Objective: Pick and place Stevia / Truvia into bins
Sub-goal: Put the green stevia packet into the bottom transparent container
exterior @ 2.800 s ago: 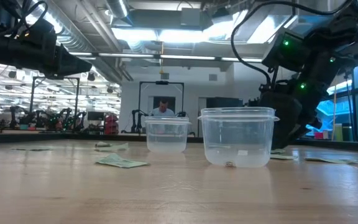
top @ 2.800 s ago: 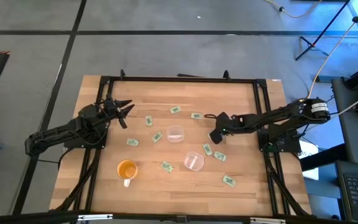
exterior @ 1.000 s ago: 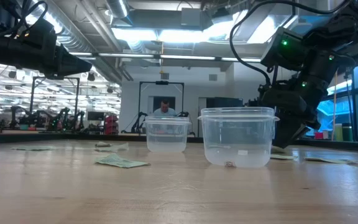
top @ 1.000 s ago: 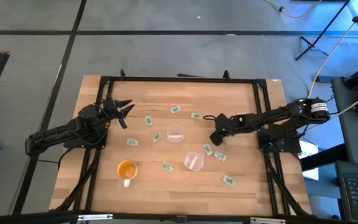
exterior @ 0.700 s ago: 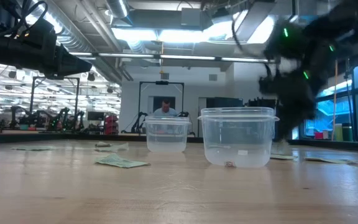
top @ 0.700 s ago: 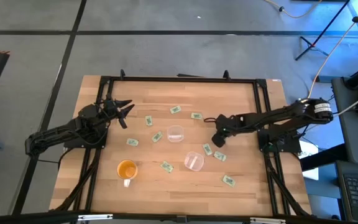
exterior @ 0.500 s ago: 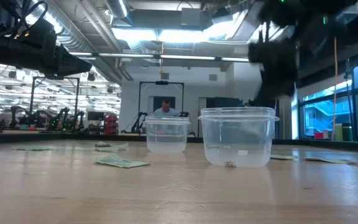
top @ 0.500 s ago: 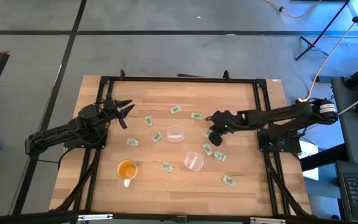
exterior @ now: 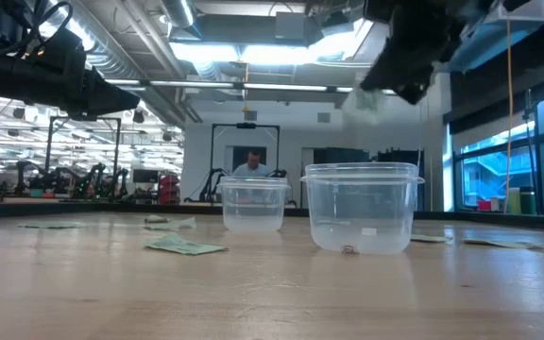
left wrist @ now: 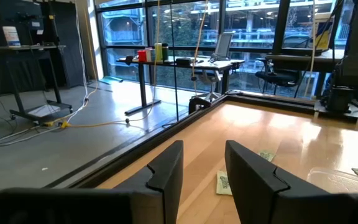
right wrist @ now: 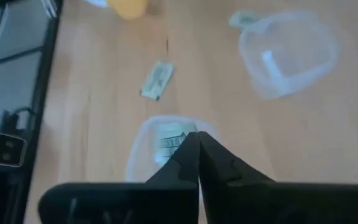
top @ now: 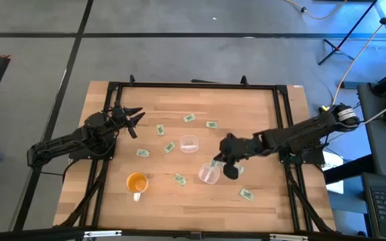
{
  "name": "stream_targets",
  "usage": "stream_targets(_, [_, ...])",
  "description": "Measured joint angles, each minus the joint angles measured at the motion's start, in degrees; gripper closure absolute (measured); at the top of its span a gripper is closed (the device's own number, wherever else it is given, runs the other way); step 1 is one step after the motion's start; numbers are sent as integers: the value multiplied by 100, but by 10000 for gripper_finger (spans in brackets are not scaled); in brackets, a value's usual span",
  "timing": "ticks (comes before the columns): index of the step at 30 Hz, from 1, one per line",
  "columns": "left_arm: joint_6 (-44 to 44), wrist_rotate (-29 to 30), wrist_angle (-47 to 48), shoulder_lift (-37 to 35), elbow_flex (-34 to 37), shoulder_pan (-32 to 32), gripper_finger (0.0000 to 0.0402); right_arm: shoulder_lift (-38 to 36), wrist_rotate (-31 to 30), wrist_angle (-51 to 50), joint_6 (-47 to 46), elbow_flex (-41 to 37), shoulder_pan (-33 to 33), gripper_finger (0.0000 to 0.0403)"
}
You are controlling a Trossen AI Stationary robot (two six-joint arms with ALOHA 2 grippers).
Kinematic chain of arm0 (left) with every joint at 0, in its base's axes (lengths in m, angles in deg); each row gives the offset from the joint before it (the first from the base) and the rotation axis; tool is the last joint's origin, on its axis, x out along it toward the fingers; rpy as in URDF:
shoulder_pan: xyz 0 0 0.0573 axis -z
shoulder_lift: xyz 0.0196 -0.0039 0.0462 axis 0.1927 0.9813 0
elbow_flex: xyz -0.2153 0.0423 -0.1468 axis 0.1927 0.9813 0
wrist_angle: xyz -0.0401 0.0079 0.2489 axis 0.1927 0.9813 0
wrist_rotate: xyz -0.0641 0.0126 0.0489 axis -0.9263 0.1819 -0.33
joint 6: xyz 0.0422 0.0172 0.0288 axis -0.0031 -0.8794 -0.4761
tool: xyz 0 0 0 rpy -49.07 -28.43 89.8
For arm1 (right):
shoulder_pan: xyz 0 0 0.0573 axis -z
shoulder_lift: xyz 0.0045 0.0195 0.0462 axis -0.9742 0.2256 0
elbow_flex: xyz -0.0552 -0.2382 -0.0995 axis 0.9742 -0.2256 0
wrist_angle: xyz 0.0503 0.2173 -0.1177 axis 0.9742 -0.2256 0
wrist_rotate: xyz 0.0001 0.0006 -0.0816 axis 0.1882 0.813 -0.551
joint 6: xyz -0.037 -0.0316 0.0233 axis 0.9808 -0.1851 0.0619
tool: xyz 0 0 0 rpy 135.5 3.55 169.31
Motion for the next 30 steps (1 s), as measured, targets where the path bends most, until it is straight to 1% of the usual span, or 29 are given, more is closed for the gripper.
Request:
stream_targets(10, [2, 0, 2, 0, 2, -2, 288, 1055, 102, 433, -150, 0, -155, 403])
stream_targets(15, [2, 0, 2, 0, 2, -2, 288, 1434, 401, 634, -139, 0, -155, 403])
stream_targets(22, [2, 0, 2, 0, 1, -1, 288, 1541, 451, 679, -135, 2, -155, 398])
stream_targets(27, [0, 0, 2, 0, 2, 0, 288, 1541, 446, 675, 67, 2, -153, 375])
stream_targets(30, [1, 0, 1, 0, 1, -1, 288, 1541, 446, 684, 173, 2, -153, 350])
